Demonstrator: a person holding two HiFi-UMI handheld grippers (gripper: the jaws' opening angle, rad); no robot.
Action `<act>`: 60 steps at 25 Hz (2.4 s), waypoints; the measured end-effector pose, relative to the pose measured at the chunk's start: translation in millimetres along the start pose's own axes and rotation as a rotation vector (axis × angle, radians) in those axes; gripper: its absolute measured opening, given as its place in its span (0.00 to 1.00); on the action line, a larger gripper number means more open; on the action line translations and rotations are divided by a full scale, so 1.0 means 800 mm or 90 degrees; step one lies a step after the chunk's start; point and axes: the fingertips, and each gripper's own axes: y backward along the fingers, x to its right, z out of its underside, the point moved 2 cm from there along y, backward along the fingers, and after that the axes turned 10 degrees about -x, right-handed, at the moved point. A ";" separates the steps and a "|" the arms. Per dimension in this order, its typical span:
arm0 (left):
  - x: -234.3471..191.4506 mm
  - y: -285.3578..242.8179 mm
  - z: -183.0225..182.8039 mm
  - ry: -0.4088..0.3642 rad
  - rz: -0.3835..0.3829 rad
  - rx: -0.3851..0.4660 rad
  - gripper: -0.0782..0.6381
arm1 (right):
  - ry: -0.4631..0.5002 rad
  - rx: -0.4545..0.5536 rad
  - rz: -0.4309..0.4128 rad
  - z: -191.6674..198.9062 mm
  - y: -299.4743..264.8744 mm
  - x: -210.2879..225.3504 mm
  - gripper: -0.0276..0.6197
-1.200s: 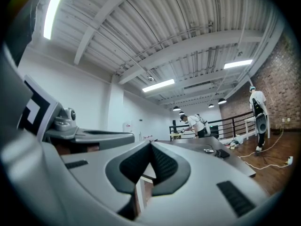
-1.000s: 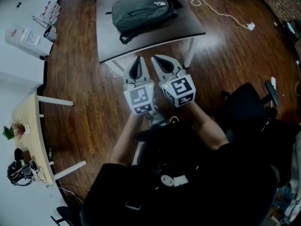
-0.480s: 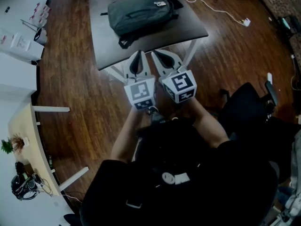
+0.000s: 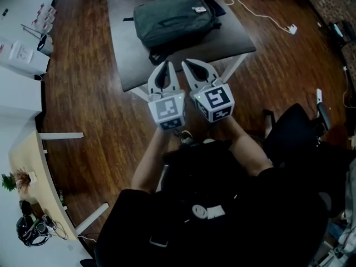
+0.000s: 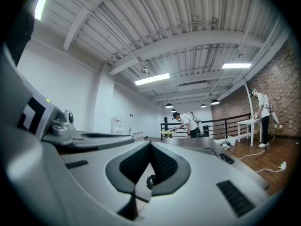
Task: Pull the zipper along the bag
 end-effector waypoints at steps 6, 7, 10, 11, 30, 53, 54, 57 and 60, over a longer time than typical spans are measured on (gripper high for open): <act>-0.020 -0.006 0.003 0.010 0.011 -0.006 0.12 | 0.005 -0.002 0.014 -0.004 -0.016 -0.003 0.05; -0.022 -0.007 0.002 0.011 0.011 -0.004 0.12 | 0.006 -0.001 0.015 -0.007 -0.019 -0.003 0.05; -0.025 -0.014 -0.002 0.016 0.012 -0.001 0.12 | 0.011 0.001 0.017 -0.012 -0.024 0.001 0.05; -0.025 -0.016 -0.002 0.015 0.012 -0.002 0.12 | 0.010 -0.001 0.018 -0.011 -0.025 0.003 0.05; -0.043 -0.164 -0.031 0.005 -0.036 -0.012 0.12 | 0.006 -0.004 -0.031 -0.030 -0.134 0.108 0.05; -0.105 -0.293 -0.038 0.004 -0.099 -0.032 0.12 | 0.023 -0.079 -0.087 -0.015 -0.268 0.179 0.08; -0.113 -0.300 -0.035 0.006 -0.098 -0.034 0.12 | 0.035 -0.097 -0.084 -0.010 -0.279 0.178 0.08; -0.143 -0.326 -0.023 0.016 -0.087 -0.046 0.12 | 0.092 -0.158 -0.083 0.010 -0.319 0.171 0.13; -0.173 -0.351 -0.016 0.021 -0.076 -0.052 0.12 | 0.155 -0.225 -0.092 0.035 -0.359 0.161 0.25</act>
